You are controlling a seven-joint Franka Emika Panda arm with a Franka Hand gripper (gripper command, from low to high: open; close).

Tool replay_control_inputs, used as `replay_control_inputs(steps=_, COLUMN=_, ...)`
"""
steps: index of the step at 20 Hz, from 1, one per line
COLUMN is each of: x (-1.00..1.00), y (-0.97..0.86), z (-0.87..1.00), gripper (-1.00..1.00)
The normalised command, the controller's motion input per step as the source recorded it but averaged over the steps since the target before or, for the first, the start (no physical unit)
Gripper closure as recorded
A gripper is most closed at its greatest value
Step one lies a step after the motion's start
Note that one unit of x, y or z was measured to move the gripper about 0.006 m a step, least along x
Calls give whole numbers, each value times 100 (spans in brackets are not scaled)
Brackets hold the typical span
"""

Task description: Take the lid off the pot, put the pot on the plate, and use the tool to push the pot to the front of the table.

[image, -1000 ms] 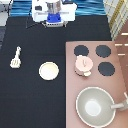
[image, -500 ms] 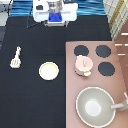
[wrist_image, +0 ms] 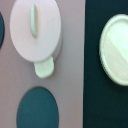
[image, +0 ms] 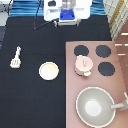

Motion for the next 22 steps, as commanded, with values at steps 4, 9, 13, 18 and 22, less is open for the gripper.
replay_control_inputs(steps=4, x=96, y=55, z=27, gripper=-100)
replay_control_inputs(steps=9, x=99, y=57, z=7, gripper=-100)
replay_control_inputs(steps=13, x=91, y=63, z=-9, gripper=-100)
replay_control_inputs(steps=18, x=65, y=71, z=-38, gripper=-100)
replay_control_inputs(steps=22, x=30, y=67, z=-50, gripper=-100)
